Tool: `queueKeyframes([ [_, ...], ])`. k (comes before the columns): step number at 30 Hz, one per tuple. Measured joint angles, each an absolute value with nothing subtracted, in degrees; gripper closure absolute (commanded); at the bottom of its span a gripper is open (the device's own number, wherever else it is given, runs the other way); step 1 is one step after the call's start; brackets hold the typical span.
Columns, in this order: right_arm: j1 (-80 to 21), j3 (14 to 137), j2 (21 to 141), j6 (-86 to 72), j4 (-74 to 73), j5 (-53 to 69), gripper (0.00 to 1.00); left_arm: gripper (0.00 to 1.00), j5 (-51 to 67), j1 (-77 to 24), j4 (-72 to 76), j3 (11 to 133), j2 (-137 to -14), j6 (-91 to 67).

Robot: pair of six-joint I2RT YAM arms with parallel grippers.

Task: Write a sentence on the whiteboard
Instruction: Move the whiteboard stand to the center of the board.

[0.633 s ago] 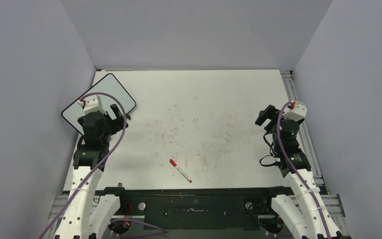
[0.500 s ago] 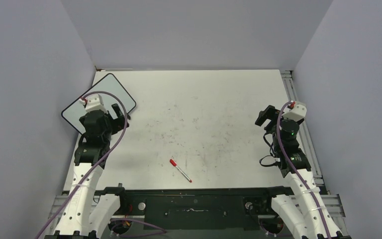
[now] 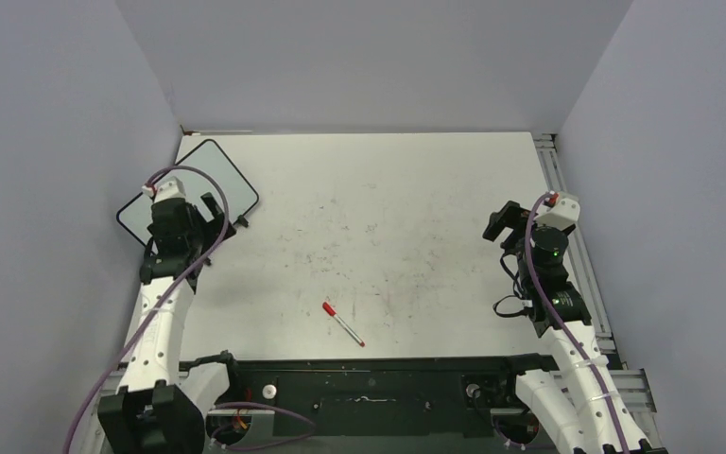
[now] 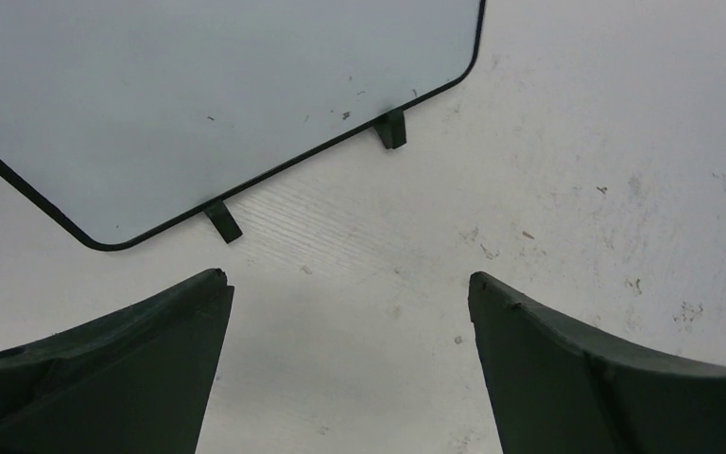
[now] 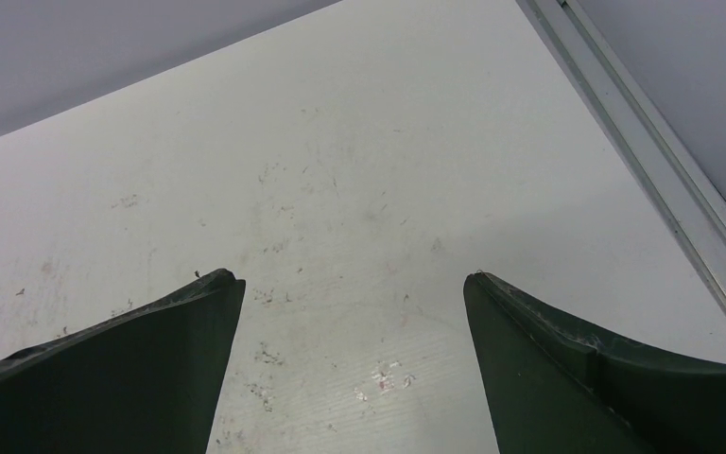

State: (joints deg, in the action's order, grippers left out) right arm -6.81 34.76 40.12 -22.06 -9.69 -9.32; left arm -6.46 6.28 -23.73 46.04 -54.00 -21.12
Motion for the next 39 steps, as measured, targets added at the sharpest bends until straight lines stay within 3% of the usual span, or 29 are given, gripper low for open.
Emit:
queueKeyframes([
  [7,-6.8,34.7,39.2,-22.0,-10.0,-8.0,0.10,0.20,-3.3,14.9,-20.8,46.2,-66.9,-23.7],
  [17,-6.8,34.7,38.1,-22.1,-10.0,-6.6,0.10,0.32,-7.8,15.5,-19.4,50.5,-81.4,-23.4],
  [25,-6.8,34.7,37.9,-22.0,-10.0,-6.6,0.10,0.54,-9.3,15.5,-19.0,51.8,-87.1,-23.3],
  [39,-6.8,34.7,38.2,-21.9,-10.0,-6.6,0.10,0.62,-10.6,15.4,-20.1,53.9,-91.1,-23.4],
])
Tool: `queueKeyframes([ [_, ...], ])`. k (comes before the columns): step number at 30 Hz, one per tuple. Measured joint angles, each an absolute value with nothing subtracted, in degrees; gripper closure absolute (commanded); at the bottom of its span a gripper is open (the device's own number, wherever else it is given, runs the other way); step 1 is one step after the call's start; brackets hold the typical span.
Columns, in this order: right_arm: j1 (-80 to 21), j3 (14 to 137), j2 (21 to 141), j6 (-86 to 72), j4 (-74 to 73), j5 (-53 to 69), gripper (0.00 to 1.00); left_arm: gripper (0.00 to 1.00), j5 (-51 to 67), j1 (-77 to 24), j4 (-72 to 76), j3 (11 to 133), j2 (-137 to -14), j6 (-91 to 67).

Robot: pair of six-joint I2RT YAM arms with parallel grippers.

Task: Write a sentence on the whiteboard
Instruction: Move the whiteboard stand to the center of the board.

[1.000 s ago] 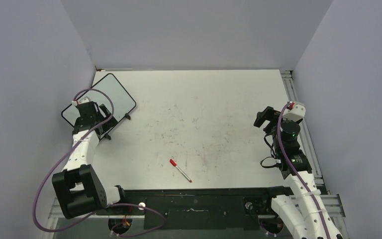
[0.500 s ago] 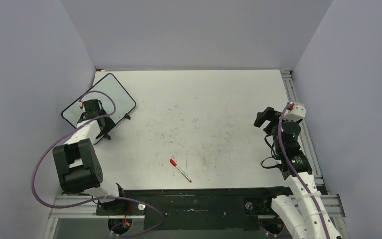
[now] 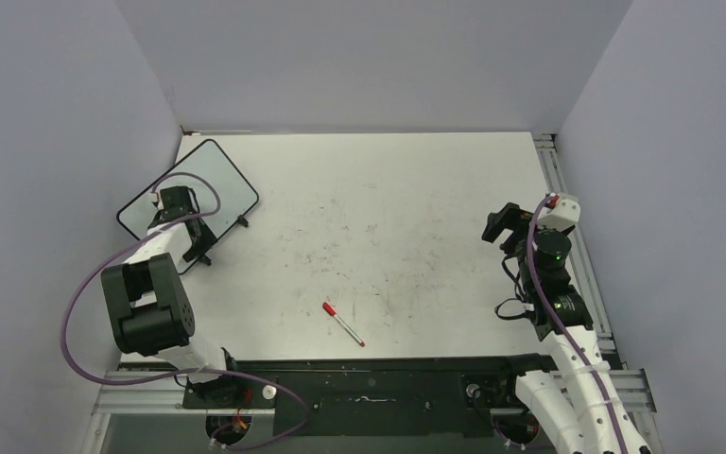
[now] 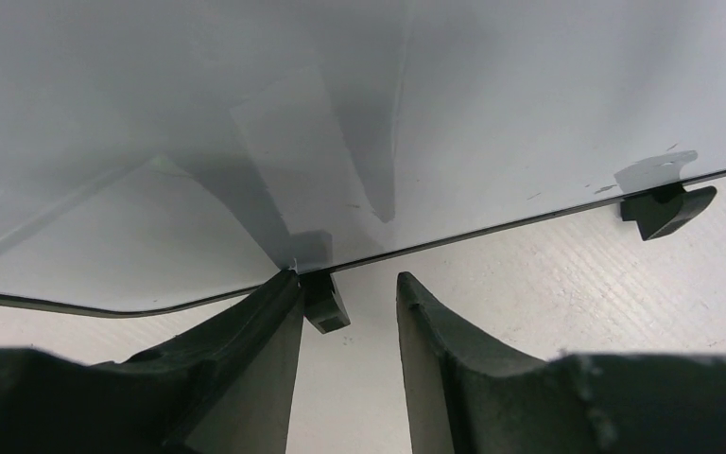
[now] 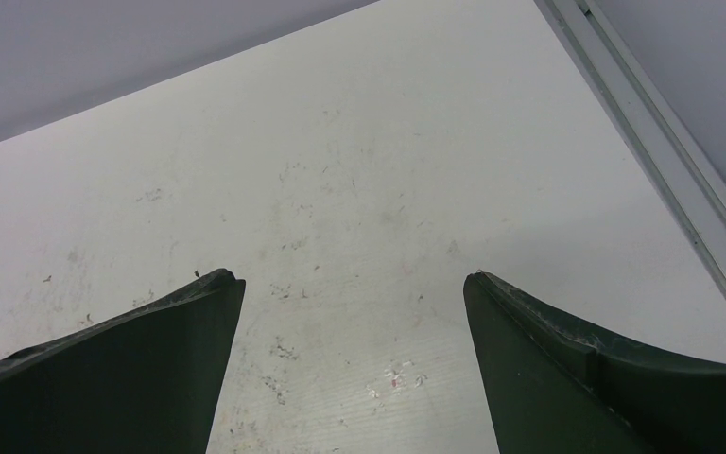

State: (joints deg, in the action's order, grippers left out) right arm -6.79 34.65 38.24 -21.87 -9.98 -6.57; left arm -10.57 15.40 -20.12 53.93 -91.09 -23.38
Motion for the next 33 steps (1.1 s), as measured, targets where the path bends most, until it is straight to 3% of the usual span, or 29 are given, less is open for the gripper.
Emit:
queueKeyframes([
  [9,-6.8,34.3,38.5,-21.8,-10.0,-6.6,0.10,0.62,-12.4,14.5,-21.7,54.9,-92.0,-23.4],
  [14,-6.8,34.2,38.5,-21.7,-10.0,-6.6,0.10,0.55,-13.0,14.1,-21.7,54.8,-91.7,-23.8],
  [33,-6.8,33.8,38.5,-21.7,-9.9,-6.6,0.10,0.53,-21.5,8.4,-24.4,50.8,-83.5,-26.3],
])
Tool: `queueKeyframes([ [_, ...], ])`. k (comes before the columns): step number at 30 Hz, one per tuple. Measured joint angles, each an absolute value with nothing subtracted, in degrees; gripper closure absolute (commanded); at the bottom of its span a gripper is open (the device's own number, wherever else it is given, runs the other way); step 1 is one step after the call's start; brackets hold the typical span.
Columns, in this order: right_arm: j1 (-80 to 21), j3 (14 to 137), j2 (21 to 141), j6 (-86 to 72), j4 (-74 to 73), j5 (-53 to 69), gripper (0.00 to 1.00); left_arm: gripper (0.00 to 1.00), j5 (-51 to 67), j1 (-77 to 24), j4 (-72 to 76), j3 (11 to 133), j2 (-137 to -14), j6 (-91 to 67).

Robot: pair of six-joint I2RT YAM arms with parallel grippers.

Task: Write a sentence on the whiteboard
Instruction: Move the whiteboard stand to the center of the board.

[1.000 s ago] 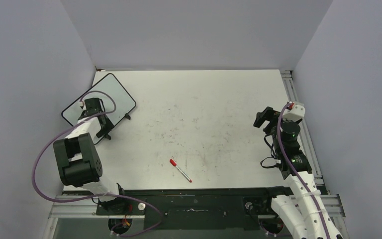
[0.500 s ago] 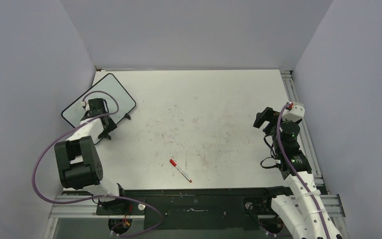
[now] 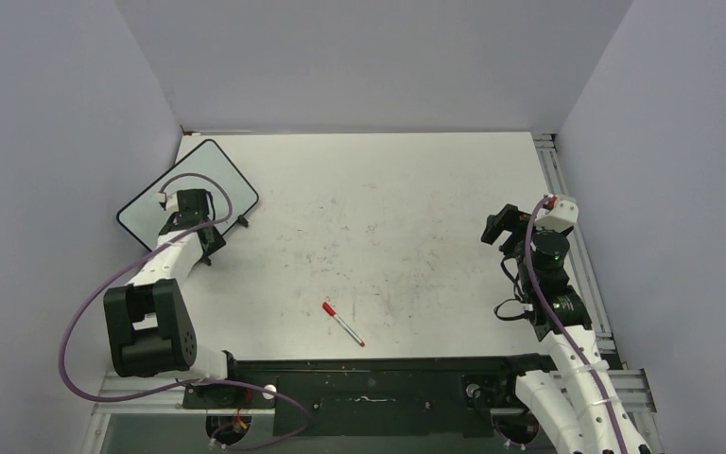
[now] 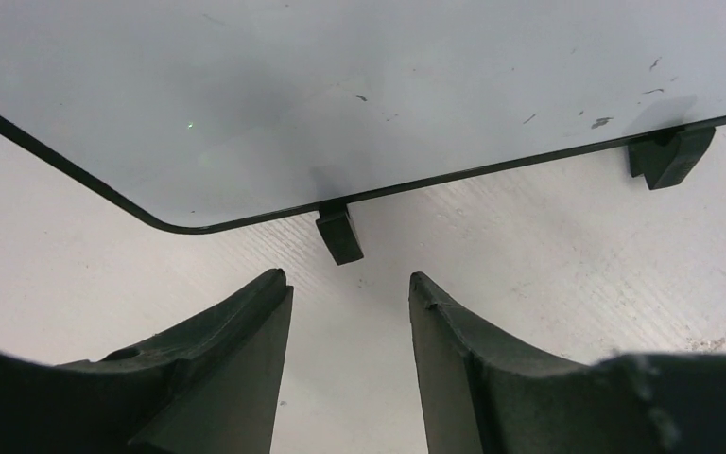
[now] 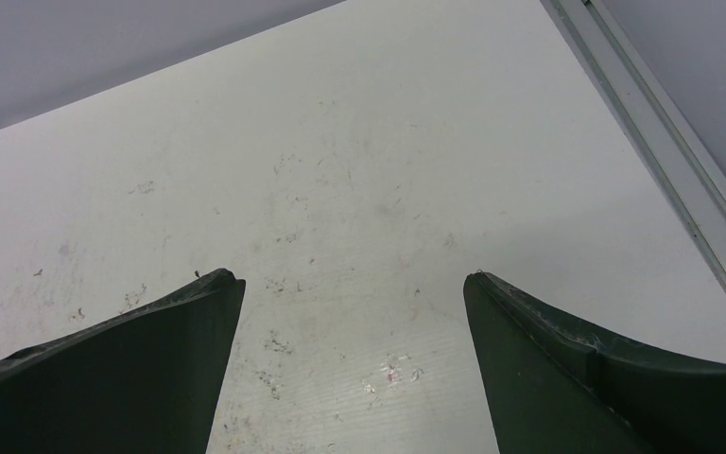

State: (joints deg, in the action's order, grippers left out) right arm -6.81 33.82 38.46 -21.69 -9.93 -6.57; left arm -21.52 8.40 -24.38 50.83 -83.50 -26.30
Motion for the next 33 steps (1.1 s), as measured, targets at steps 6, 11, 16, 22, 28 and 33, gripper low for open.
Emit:
queueKeyframes([
  [6,-6.8,33.8,38.4,-21.7,-9.9,-6.6,0.10,0.58,-22.5,8.6,-24.9,50.7,-84.2,-26.5],
  [11,-6.8,33.7,38.4,-21.7,-9.9,-6.5,0.10,0.60,-22.4,9.5,-25.0,50.7,-88.4,-26.3],
  [16,-6.8,33.7,38.4,-21.7,-9.9,-6.5,0.10,0.62,-22.0,10.7,-25.1,51.0,-90.0,-26.0],
  [22,-6.8,33.7,38.4,-21.7,-9.9,-6.5,0.10,0.66,-21.2,10.7,-25.0,51.8,-91.0,-24.9],
  [28,-6.8,33.7,38.4,-21.7,-9.9,-6.5,0.10,0.68,-20.6,11.2,-24.6,52.2,-91.8,-24.6],
  [33,-6.8,33.7,38.4,-21.7,-9.8,-6.5,0.10,0.76,-20.5,11.7,-24.5,52.8,-92.9,-24.1],
])
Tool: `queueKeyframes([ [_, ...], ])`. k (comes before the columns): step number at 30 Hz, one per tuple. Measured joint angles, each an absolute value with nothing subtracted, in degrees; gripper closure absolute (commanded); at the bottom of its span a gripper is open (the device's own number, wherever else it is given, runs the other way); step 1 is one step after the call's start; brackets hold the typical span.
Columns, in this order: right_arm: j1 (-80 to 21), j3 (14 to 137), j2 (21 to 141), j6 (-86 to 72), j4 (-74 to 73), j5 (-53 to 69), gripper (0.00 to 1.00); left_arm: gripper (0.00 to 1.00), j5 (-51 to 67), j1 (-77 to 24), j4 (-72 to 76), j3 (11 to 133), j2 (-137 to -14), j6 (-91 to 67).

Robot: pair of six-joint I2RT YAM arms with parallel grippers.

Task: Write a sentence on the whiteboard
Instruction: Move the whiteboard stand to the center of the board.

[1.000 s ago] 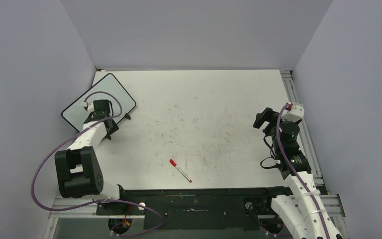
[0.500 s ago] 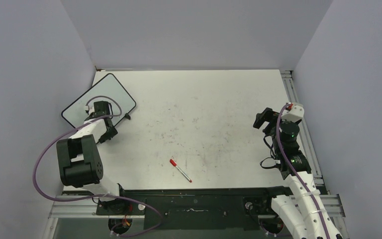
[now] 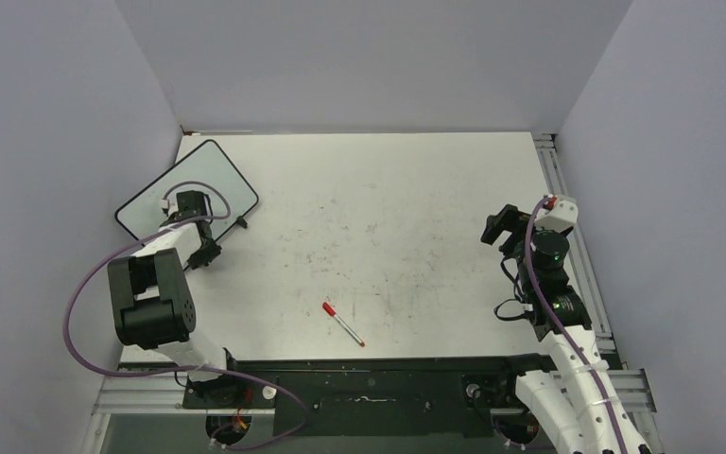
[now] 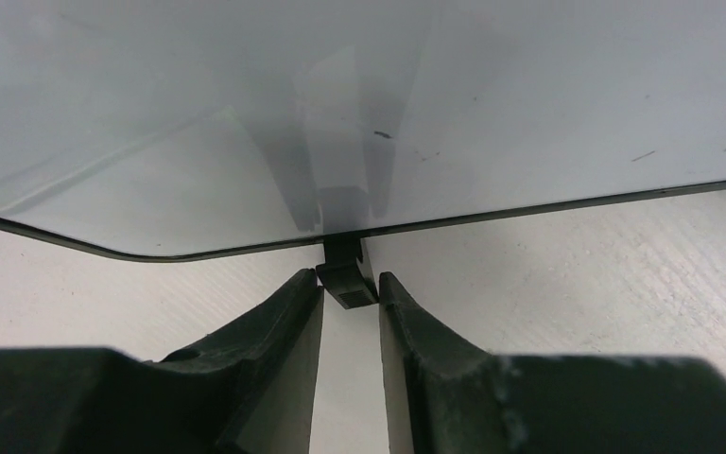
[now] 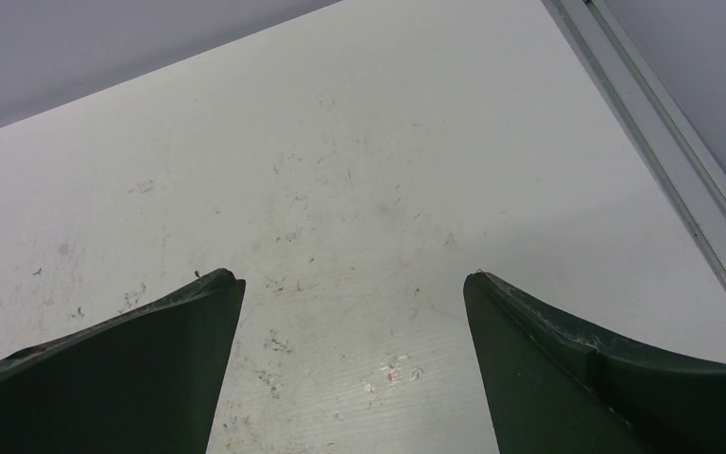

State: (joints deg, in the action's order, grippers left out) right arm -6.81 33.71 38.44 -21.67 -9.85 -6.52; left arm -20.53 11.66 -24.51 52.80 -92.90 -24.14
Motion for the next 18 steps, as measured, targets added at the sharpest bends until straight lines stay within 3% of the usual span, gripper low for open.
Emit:
queueKeyframes([
  [11,-6.8,33.3,38.5,-21.7,-9.5,-6.5,0.10,1.00,-20.8,12.2,-23.7,53.4,-94.2,-23.2],
  [18,-6.8,33.3,38.5,-21.7,-9.5,-6.5,0.10,1.00,-20.8,12.1,-23.6,53.4,-94.3,-22.6],
])
